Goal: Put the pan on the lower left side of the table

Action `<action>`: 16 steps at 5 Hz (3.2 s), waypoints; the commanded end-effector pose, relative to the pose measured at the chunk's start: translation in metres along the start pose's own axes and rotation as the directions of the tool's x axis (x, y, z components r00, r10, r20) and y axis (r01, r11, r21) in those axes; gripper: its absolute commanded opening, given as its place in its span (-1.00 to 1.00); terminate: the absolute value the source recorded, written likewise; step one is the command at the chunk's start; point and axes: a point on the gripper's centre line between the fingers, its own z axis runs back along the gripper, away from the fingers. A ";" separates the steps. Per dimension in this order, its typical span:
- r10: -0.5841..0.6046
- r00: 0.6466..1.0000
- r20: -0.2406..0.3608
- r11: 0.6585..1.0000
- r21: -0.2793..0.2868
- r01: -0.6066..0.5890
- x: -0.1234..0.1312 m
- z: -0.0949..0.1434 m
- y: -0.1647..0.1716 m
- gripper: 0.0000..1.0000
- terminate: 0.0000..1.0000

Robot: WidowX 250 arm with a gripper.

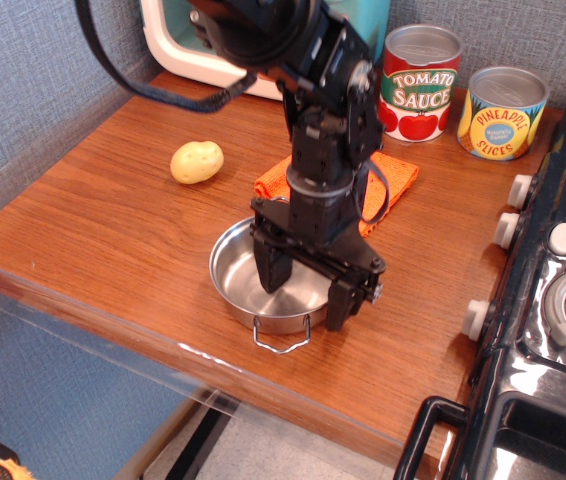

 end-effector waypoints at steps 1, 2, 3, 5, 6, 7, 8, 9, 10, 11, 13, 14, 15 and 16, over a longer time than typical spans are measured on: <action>0.023 1.000 0.012 1.000 0.008 -0.024 0.002 -0.002 0.006 -1.00 -1.00; 0.019 1.000 0.004 1.000 0.005 -0.019 0.002 -0.004 0.006 -1.00 -1.00; 0.035 0.999 0.000 0.999 -0.031 -0.035 -0.002 -0.005 0.000 -1.00 -1.00; -0.056 0.998 0.043 0.989 -0.135 0.061 -0.018 0.026 -0.012 -1.00 -1.00; -0.034 0.993 0.115 0.980 -0.192 0.056 -0.016 0.066 0.011 -1.00 -1.00; 0.116 0.987 0.111 0.979 -0.183 -0.094 -0.001 0.079 0.066 -1.00 -1.00; 0.238 0.970 0.050 0.963 -0.139 -0.230 0.002 0.066 0.119 -1.00 -1.00; 0.298 0.954 0.015 0.950 -0.097 -0.295 -0.015 0.053 0.155 -1.00 -1.00; 0.325 0.946 -0.005 0.943 -0.080 -0.324 -0.033 0.046 0.173 -1.00 -1.00; 0.336 0.942 -0.010 0.940 -0.063 -0.336 -0.047 0.043 0.183 -1.00 -1.00; 0.346 0.936 -0.064 0.938 -0.003 -0.347 -0.052 0.020 0.182 -1.00 -1.00; 0.368 0.926 -0.082 0.929 -0.004 -0.370 -0.050 0.012 0.180 1.00 -1.00; 0.345 0.935 -0.076 0.938 0.004 -0.346 -0.048 0.009 0.172 1.00 -1.00; 0.297 0.954 -0.040 0.954 -0.013 -0.298 -0.044 0.016 0.159 1.00 -1.00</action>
